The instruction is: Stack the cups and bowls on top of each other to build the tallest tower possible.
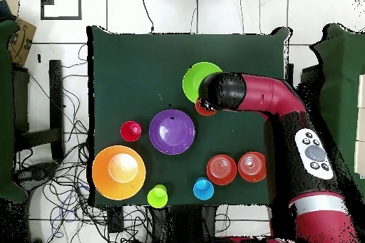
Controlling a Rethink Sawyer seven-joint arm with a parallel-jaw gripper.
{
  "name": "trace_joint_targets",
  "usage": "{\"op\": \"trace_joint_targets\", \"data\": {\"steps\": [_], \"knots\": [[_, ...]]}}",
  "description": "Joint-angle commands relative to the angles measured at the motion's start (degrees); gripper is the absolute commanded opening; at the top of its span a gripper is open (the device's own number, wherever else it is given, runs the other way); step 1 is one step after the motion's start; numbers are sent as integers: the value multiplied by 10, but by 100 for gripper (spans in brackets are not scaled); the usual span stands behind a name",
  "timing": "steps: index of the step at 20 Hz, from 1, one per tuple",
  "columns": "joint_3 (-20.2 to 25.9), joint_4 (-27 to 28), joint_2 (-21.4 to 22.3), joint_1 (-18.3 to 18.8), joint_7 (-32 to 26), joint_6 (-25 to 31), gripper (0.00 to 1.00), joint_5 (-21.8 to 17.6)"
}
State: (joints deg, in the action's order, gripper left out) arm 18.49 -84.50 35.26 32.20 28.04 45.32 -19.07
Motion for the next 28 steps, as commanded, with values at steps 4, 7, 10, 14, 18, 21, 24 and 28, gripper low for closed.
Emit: {"op": "trace_joint_targets", "data": {"steps": [4,7,10,14,18,21,24,28], "knots": [[37,47,-52,-14,53,-27,0,-6],[38,41,-56,-12,57,-39,0,-6],[37,41,-63,-12,58,-48,0,-9],[35,45,-72,-14,59,-53,0,-12],[29,47,-85,-17,63,-66,0,-18],[29,45,-96,-17,65,-86,0,-20],[28,42,-95,-17,63,-95,0,-21],[28,37,-92,-13,55,-100,0,-21]]}}
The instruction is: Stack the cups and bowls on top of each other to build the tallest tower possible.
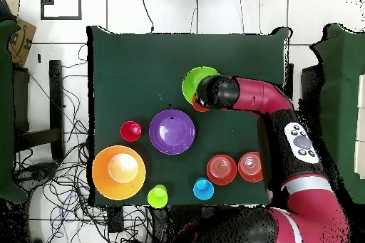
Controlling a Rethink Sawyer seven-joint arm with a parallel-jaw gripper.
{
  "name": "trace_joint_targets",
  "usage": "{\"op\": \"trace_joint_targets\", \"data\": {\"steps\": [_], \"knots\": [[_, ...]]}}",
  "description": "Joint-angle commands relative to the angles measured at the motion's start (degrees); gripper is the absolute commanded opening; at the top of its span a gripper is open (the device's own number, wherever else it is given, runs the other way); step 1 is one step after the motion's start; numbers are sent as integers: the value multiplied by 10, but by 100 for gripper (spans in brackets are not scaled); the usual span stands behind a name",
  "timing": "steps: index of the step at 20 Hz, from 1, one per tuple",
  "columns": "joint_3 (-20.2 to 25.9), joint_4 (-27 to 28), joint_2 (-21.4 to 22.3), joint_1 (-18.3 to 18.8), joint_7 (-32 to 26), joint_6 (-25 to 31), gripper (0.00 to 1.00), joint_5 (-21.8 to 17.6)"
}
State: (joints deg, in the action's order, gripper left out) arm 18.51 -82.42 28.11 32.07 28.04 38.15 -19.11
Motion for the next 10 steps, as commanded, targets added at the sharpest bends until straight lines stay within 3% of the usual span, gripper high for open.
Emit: {"op": "trace_joint_targets", "data": {"steps": [1,10], "knots": [[27,17,-20,-11,54,-28,0,-21],[29,27,-27,-11,43,-42,0,-26]]}}
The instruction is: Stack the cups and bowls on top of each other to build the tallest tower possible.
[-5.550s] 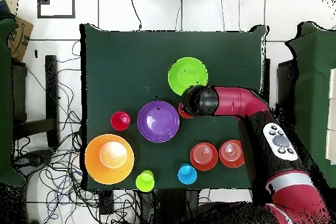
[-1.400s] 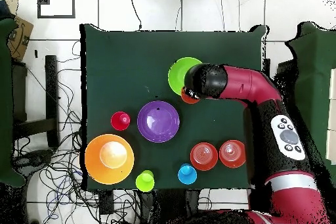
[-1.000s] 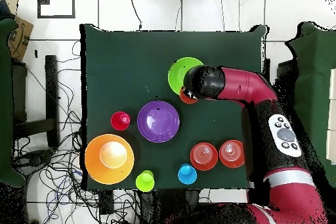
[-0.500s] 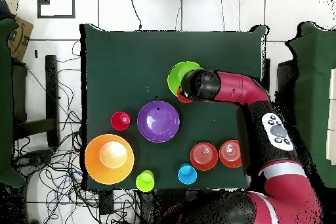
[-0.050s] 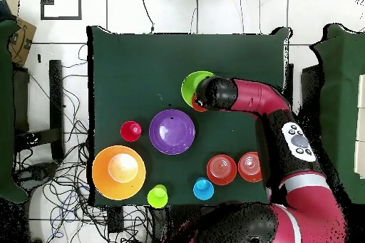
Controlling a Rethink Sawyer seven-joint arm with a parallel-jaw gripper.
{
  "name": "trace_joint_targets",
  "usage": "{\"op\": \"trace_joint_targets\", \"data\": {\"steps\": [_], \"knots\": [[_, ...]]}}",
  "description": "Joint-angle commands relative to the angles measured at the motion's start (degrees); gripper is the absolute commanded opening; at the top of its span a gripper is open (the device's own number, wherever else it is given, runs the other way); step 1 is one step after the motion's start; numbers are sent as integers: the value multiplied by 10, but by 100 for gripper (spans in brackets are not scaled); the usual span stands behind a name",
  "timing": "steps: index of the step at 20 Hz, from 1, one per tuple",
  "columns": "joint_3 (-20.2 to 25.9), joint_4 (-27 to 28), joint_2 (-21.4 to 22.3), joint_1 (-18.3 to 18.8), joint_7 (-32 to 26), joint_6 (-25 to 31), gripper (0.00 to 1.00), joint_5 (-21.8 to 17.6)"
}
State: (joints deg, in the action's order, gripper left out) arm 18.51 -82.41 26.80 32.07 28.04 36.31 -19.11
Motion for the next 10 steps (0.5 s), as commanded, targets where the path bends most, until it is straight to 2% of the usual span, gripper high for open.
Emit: {"op": "trace_joint_targets", "data": {"steps": [1,10], "knots": [[29,29,-14,-11,42,-21,0,-26],[35,33,5,-11,34,7,0,-14]]}}
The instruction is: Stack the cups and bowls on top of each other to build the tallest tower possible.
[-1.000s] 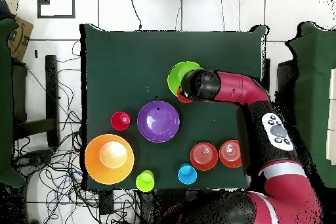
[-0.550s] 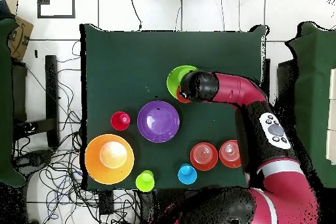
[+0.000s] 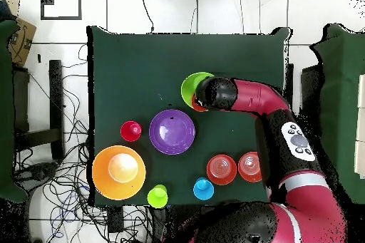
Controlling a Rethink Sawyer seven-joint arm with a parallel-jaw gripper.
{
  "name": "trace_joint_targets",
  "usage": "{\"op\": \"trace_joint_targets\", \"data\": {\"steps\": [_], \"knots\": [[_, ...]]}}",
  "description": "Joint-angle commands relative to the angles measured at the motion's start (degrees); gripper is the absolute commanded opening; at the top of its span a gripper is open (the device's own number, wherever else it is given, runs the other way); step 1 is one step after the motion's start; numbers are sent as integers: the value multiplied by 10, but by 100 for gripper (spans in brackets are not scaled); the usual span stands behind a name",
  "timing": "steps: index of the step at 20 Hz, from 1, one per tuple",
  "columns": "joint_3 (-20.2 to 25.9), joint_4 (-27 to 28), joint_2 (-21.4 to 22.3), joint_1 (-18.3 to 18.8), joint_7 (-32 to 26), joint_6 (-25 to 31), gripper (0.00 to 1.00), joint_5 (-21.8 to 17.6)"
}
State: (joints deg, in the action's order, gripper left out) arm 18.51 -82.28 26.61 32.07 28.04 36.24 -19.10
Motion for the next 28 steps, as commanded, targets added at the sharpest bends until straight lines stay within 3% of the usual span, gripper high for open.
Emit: {"op": "trace_joint_targets", "data": {"steps": [1,10,28], "knots": [[36,34,8,-12,35,10,0,-12],[34,56,25,-24,39,50,0,1],[23,52,10,-24,38,35,0,-13]]}}
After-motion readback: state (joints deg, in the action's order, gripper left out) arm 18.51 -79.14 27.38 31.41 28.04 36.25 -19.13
